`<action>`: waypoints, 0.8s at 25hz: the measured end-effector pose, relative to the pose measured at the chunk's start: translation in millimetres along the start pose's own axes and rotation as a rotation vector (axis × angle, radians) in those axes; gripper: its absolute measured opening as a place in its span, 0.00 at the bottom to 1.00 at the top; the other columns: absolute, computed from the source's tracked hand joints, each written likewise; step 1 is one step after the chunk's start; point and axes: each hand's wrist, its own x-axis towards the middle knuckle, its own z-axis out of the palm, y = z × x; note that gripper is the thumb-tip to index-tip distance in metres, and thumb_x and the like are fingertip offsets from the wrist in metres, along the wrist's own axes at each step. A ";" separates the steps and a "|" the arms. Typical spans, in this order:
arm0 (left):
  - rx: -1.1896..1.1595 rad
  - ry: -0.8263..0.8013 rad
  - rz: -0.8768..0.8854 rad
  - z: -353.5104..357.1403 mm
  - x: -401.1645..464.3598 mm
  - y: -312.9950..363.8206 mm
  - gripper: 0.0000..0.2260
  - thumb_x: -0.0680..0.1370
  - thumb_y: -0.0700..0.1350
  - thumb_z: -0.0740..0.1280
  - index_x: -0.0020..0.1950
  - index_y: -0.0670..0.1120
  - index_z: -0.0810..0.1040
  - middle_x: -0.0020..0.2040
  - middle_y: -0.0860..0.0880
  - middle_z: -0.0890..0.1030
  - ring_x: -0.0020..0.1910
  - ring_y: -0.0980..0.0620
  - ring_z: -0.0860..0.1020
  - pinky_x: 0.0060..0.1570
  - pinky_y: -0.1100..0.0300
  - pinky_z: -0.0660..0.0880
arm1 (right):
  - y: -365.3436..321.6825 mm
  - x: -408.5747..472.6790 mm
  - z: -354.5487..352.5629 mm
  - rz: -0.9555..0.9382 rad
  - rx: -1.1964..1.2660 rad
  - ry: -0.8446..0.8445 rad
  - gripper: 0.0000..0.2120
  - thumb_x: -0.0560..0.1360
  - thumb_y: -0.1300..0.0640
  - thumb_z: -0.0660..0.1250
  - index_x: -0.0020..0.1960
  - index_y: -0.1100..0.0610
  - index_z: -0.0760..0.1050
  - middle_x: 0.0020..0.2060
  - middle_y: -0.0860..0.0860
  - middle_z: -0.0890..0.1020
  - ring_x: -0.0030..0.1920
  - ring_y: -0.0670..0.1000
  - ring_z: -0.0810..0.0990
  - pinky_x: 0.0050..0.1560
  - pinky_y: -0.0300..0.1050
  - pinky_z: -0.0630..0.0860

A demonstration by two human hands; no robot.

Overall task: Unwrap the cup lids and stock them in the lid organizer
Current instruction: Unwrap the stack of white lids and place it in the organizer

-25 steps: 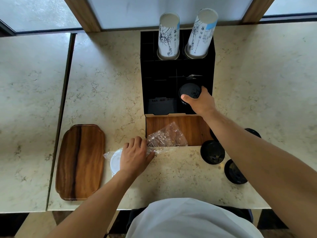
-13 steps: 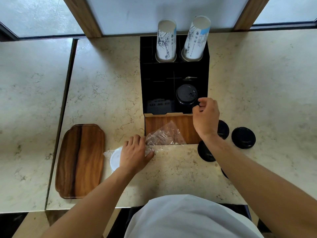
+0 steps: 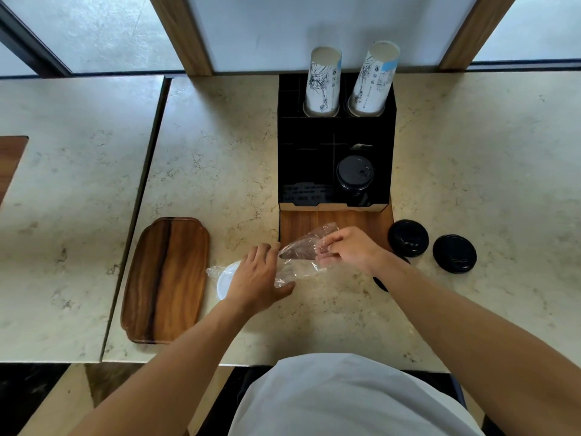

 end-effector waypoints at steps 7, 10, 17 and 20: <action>0.073 -0.045 -0.129 -4.6 -37.5 -25.7 0.52 0.69 0.76 0.61 0.81 0.41 0.58 0.75 0.42 0.69 0.74 0.40 0.66 0.78 0.43 0.58 | -1.2 26.2 -2.2 0.117 0.195 -0.442 0.16 0.81 0.74 0.58 0.64 0.68 0.79 0.62 0.62 0.84 0.63 0.57 0.84 0.65 0.49 0.80; 0.113 -0.079 -0.187 3.6 -56.5 -36.7 0.55 0.67 0.78 0.59 0.82 0.43 0.55 0.77 0.41 0.66 0.76 0.40 0.63 0.79 0.41 0.52 | 2.9 44.0 -1.9 0.178 0.205 -0.576 0.20 0.80 0.77 0.58 0.69 0.67 0.76 0.67 0.63 0.80 0.71 0.61 0.78 0.76 0.56 0.68; 0.034 -0.052 -0.207 15.3 -63.6 -45.0 0.52 0.66 0.69 0.74 0.80 0.45 0.58 0.72 0.39 0.70 0.68 0.38 0.71 0.68 0.45 0.72 | -5.3 46.1 19.4 0.212 0.127 -0.842 0.25 0.78 0.79 0.57 0.72 0.67 0.73 0.70 0.67 0.76 0.74 0.67 0.73 0.62 0.48 0.81; -0.003 -0.035 -0.187 14.1 -58.4 -46.0 0.51 0.66 0.67 0.77 0.79 0.43 0.61 0.69 0.38 0.72 0.64 0.38 0.72 0.64 0.44 0.74 | -5.5 54.1 30.5 0.111 0.164 -0.904 0.24 0.79 0.79 0.56 0.73 0.67 0.73 0.72 0.64 0.75 0.73 0.66 0.74 0.71 0.53 0.75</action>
